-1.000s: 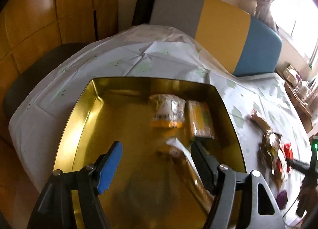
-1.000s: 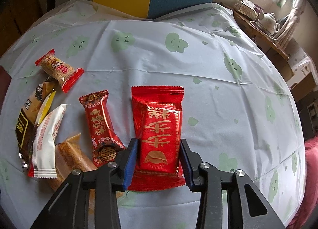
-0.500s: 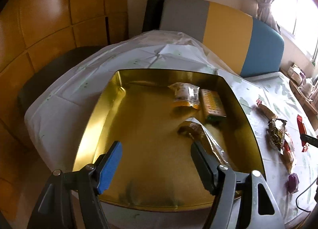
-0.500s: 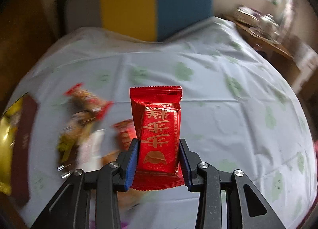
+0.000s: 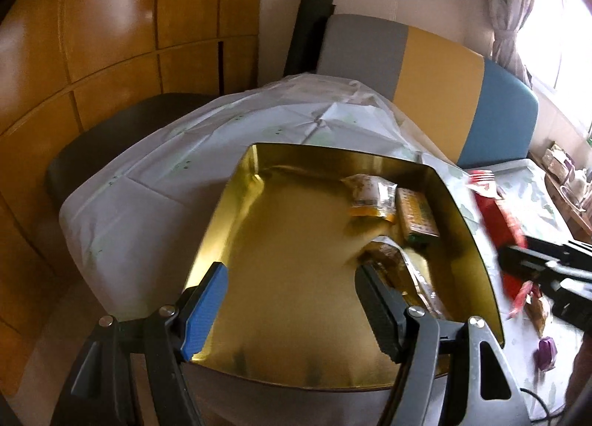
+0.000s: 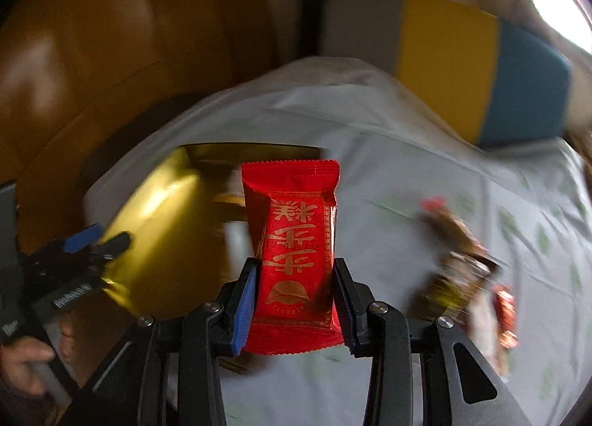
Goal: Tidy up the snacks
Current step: 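Carry the red pastry pack to the gold tray and release it with the right gripper, then move both grippers back over the remaining snacks on the table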
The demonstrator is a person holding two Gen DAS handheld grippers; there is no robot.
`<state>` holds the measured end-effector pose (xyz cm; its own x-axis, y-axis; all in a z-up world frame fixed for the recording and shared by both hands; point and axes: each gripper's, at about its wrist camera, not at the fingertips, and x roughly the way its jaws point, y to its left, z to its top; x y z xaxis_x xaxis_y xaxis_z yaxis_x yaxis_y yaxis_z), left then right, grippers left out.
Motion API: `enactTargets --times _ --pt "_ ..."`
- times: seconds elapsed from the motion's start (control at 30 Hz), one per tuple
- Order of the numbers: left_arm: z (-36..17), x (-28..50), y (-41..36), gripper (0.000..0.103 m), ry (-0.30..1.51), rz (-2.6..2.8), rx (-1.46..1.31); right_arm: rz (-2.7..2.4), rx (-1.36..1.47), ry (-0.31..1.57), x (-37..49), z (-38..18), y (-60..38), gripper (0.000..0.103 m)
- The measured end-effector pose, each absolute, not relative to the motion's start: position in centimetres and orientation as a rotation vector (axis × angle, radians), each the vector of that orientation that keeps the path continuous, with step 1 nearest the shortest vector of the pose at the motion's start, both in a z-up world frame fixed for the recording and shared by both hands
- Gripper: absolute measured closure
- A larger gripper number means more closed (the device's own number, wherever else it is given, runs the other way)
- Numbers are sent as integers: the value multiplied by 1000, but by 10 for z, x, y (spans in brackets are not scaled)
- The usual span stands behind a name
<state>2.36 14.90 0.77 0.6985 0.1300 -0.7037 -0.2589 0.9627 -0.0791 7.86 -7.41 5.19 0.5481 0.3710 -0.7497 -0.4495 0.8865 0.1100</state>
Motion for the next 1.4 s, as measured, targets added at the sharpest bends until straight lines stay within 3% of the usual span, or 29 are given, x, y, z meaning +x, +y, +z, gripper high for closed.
enactTargets --times 0.17,0.63,1.4 --pt "5 17 164 31 763 255 -200 552 -175 878 77 35 -18 64" --pt "4 2 171 31 743 297 -162 513 -197 948 94 -1 6 58" --pt "15 0 136 31 728 227 -78 422 -177 793 69 48 -59 57"
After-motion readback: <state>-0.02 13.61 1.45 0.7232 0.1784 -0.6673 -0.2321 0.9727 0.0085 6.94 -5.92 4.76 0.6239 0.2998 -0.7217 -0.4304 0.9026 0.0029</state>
